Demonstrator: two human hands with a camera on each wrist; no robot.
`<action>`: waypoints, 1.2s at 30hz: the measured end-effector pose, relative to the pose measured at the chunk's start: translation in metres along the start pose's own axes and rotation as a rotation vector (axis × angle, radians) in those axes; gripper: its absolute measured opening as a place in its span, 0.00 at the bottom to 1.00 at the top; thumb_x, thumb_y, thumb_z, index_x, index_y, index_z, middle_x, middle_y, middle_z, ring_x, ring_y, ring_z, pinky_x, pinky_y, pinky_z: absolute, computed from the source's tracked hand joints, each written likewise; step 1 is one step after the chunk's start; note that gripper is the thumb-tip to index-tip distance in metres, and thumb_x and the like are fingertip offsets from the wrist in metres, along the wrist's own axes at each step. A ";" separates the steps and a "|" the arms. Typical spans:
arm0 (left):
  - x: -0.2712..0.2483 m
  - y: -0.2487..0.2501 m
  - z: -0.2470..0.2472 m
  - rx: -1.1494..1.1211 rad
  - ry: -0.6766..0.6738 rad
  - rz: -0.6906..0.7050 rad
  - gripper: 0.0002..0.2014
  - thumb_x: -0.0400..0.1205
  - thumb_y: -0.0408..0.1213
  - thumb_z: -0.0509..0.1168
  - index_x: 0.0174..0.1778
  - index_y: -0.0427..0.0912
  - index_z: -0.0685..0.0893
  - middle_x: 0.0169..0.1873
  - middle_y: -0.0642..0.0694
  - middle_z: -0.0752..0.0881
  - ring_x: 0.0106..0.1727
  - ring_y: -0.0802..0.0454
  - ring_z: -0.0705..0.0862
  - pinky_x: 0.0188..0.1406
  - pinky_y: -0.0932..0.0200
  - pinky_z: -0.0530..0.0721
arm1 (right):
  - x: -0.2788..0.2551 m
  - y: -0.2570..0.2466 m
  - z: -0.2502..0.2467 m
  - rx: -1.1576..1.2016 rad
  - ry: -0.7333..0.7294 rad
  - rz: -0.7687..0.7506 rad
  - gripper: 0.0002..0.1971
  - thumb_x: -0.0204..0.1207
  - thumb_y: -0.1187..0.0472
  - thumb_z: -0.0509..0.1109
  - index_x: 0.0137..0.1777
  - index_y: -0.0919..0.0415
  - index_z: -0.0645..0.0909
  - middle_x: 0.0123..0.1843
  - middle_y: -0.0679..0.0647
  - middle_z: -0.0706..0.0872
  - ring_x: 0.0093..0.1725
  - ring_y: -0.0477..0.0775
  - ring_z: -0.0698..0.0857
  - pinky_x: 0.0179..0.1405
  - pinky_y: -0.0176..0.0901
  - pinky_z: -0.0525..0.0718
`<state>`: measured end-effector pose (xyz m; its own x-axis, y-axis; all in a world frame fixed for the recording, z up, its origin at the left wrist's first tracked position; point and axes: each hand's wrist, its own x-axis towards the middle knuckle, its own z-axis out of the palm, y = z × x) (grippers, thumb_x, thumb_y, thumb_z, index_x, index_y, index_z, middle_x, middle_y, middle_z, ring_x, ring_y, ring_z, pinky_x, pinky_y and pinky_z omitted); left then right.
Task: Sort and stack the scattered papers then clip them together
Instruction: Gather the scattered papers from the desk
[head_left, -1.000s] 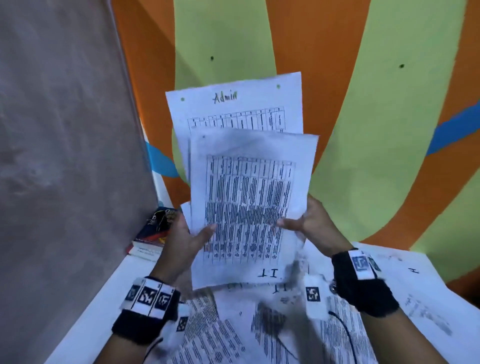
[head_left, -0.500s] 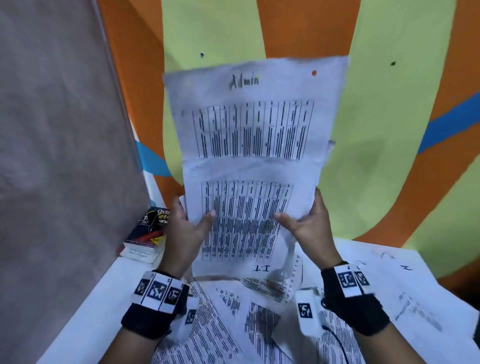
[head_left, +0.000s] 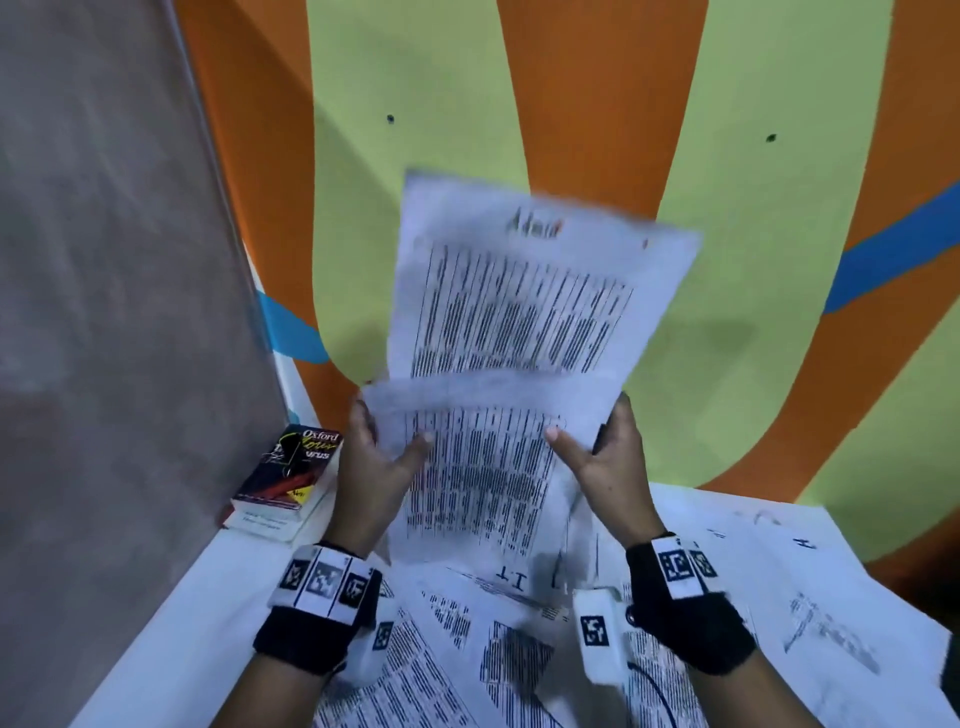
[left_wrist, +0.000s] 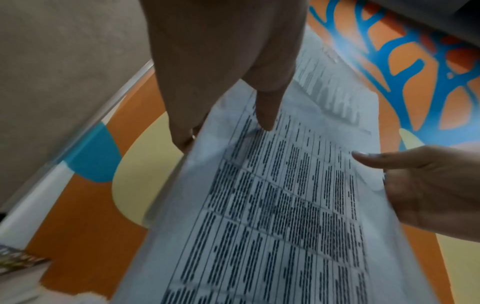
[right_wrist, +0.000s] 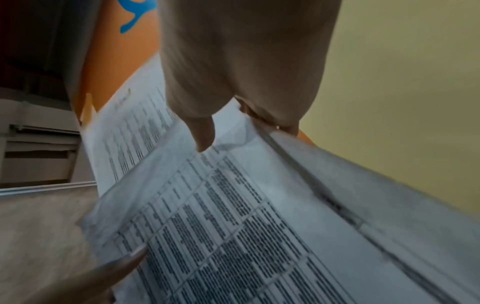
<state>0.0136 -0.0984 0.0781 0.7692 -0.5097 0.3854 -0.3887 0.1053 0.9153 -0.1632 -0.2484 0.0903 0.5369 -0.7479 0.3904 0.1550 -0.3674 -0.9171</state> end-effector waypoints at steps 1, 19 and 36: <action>-0.001 -0.006 0.000 0.007 -0.029 -0.026 0.35 0.74 0.34 0.75 0.75 0.45 0.65 0.74 0.45 0.74 0.74 0.53 0.72 0.71 0.54 0.71 | -0.001 0.003 -0.002 0.005 0.014 0.009 0.28 0.74 0.66 0.75 0.71 0.61 0.68 0.66 0.52 0.82 0.66 0.44 0.81 0.67 0.40 0.81; 0.001 -0.020 0.008 -0.028 -0.059 -0.126 0.30 0.71 0.49 0.75 0.65 0.42 0.74 0.56 0.46 0.86 0.57 0.49 0.85 0.56 0.51 0.83 | 0.000 0.026 -0.002 -0.032 0.004 0.074 0.29 0.75 0.72 0.72 0.73 0.62 0.66 0.66 0.51 0.82 0.62 0.36 0.83 0.66 0.42 0.82; -0.019 -0.050 0.009 -0.153 -0.158 -0.388 0.09 0.87 0.29 0.57 0.47 0.46 0.79 0.30 0.64 0.89 0.34 0.78 0.84 0.37 0.79 0.81 | -0.020 0.062 0.006 -0.299 0.021 0.207 0.13 0.85 0.64 0.60 0.40 0.53 0.63 0.34 0.43 0.61 0.32 0.40 0.64 0.37 0.37 0.66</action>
<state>0.0139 -0.1020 0.0240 0.7521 -0.6591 -0.0020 0.0024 -0.0003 1.0000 -0.1597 -0.2531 0.0247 0.5141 -0.8334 0.2029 -0.2064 -0.3499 -0.9138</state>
